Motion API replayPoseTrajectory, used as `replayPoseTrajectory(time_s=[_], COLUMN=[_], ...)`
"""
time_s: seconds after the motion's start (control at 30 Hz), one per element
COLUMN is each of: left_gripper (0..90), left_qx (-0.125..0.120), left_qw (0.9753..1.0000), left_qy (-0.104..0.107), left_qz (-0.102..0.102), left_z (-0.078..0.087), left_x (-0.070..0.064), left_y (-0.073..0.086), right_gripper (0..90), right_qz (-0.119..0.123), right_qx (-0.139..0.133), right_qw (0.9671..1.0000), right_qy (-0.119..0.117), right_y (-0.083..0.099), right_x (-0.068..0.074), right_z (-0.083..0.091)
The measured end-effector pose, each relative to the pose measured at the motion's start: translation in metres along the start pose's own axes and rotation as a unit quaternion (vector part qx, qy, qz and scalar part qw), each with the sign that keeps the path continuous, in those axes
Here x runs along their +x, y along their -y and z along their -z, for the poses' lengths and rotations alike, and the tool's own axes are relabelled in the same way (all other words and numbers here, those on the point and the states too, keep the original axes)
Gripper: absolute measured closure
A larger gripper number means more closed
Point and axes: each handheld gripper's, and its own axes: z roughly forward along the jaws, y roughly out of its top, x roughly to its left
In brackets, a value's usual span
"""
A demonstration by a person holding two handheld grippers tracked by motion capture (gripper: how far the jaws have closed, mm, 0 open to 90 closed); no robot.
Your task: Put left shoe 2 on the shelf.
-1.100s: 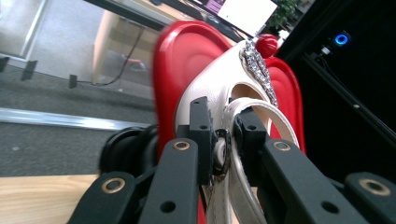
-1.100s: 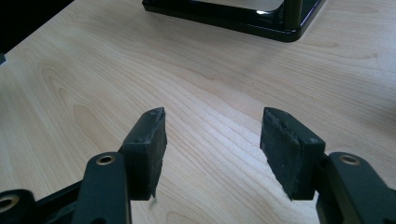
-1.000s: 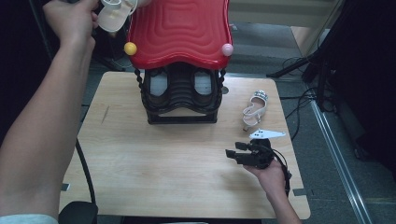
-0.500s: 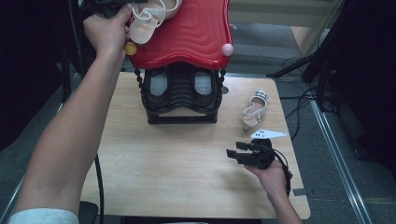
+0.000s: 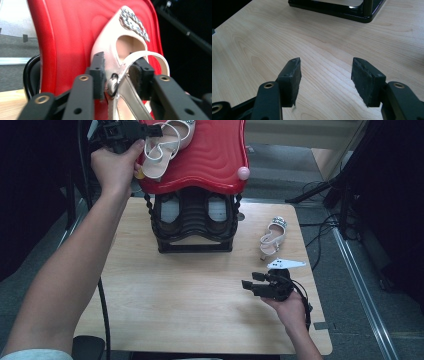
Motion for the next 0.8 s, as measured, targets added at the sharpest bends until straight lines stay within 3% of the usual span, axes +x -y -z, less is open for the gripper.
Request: replayPoseTrajectory(time_s=[0.17,0.3,0.53,0.7,0.8], left_gripper=[56.0,55.5,53.4,52.9,52.5], left_qx=[0.005,0.009,0.01,0.015,0.014], left_qw=[0.9998,0.9996,0.9994,0.9994,0.9996], left_qy=[0.014,0.015,0.029,0.013,0.011], left_qz=[-0.011,-0.02,-0.017,-0.03,-0.02], left_z=[0.007,0.014,0.031,0.042,0.047], left_x=[-0.005,-0.006,0.001,0.008,0.019], left_y=[0.0,0.001,-0.001,0.0,0.003], right_gripper=[42.2,42.2,42.3,42.2,42.3], right_qz=[-0.002,-0.002,-0.002,-0.003,-0.003], right_qx=[0.002,0.002,0.0,0.002,0.001], right_qw=[1.0,1.0,1.0,1.0,1.0], right_qy=[0.001,0.001,0.001,0.002,0.002], right_y=[0.0,0.0,0.0,0.0,0.0], right_x=[0.0,0.0,-0.001,-0.001,-0.001], right_z=[0.0,0.0,0.001,0.001,0.001])
